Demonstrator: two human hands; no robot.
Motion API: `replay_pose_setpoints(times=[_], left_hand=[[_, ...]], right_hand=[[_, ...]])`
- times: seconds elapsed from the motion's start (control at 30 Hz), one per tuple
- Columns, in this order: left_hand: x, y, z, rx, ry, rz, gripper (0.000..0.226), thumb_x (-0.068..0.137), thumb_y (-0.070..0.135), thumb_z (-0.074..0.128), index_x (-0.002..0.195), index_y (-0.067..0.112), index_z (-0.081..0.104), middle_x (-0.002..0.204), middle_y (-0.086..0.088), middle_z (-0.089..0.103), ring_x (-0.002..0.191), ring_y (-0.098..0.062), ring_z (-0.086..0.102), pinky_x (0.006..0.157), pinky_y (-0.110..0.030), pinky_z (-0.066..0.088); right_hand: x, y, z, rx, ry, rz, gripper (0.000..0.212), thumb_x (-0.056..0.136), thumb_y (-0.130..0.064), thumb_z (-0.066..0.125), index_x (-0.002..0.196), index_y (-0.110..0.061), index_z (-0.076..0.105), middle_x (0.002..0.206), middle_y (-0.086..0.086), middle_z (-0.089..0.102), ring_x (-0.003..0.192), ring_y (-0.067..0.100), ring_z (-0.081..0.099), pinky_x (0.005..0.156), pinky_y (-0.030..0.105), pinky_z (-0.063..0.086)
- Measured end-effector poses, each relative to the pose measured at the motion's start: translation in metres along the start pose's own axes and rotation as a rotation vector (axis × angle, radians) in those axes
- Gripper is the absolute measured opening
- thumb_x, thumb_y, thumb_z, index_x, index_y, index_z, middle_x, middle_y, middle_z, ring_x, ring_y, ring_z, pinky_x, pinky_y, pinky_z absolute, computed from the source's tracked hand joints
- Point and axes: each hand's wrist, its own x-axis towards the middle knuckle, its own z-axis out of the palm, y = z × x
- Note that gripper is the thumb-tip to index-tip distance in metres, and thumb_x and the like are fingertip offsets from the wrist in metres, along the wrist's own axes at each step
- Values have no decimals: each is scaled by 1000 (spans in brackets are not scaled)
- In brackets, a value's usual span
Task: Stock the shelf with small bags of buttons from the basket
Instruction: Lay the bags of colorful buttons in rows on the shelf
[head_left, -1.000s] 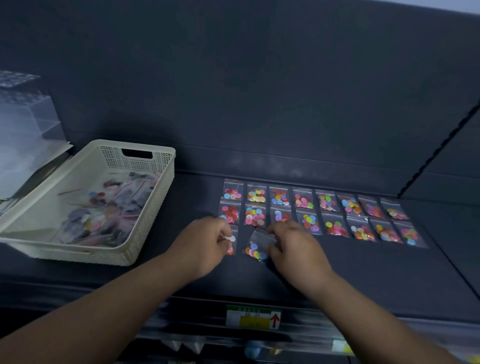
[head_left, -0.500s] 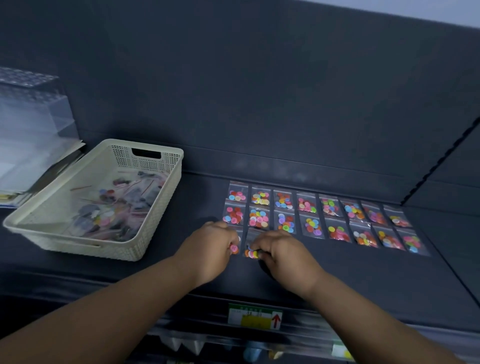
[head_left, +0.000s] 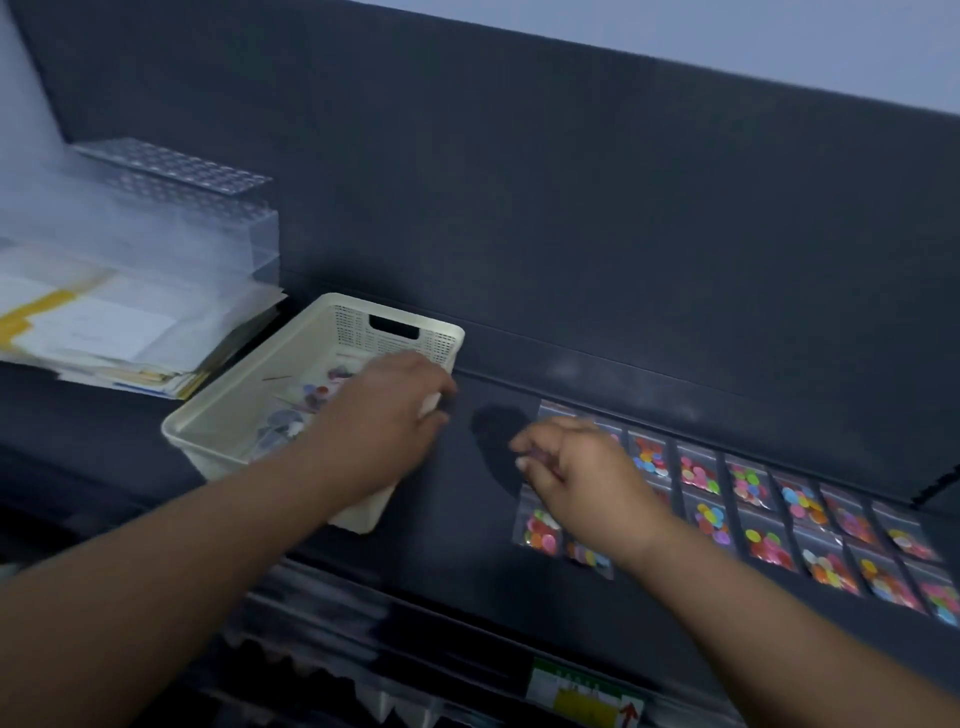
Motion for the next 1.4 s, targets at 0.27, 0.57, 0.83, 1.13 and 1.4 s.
replay_pose_setpoints(times=[0.27, 0.57, 0.83, 1.13, 1.4], left_hand=[[-20, -103, -55, 209, -42, -378, 40, 88, 29, 61, 125, 16, 56, 129, -8, 52, 118, -27, 47, 94, -35, 39], [-25, -144, -47, 126, -203, -436, 50, 91, 34, 56, 136, 15, 45, 135, -7, 46, 120, -25, 49, 99, -35, 41], [-28, -151, -42, 41, -133, -426, 48, 92, 31, 53, 137, 18, 45, 140, 1, 44, 121, -19, 48, 96, -27, 38], [-28, -152, -41, 34, -150, -424, 41, 91, 32, 54, 129, 18, 52, 134, 1, 48, 115, -20, 52, 93, -31, 43], [-28, -151, -41, 39, -158, -439, 41, 90, 33, 55, 129, 19, 52, 134, 1, 48, 114, -20, 53, 95, -35, 44]], right_hand=[[105, -66, 38, 66, -143, -84, 22, 86, -22, 63, 108, -20, 66, 109, -2, 64, 98, 14, 57, 82, 24, 43], [175, -98, 97, 168, -480, -28, 38, 78, -23, 73, 114, -22, 63, 104, -7, 65, 93, 9, 60, 86, 27, 50], [181, -91, 110, -164, -617, -147, 51, 76, -28, 74, 124, -24, 58, 106, -5, 58, 98, 13, 56, 81, 20, 39], [176, -83, 117, -91, -605, -138, 36, 74, -22, 77, 108, -25, 66, 103, -8, 63, 92, 9, 58, 84, 22, 47], [182, -96, 131, -207, -619, -133, 69, 65, -50, 75, 126, -30, 53, 116, 1, 54, 103, 21, 57, 87, 31, 48]])
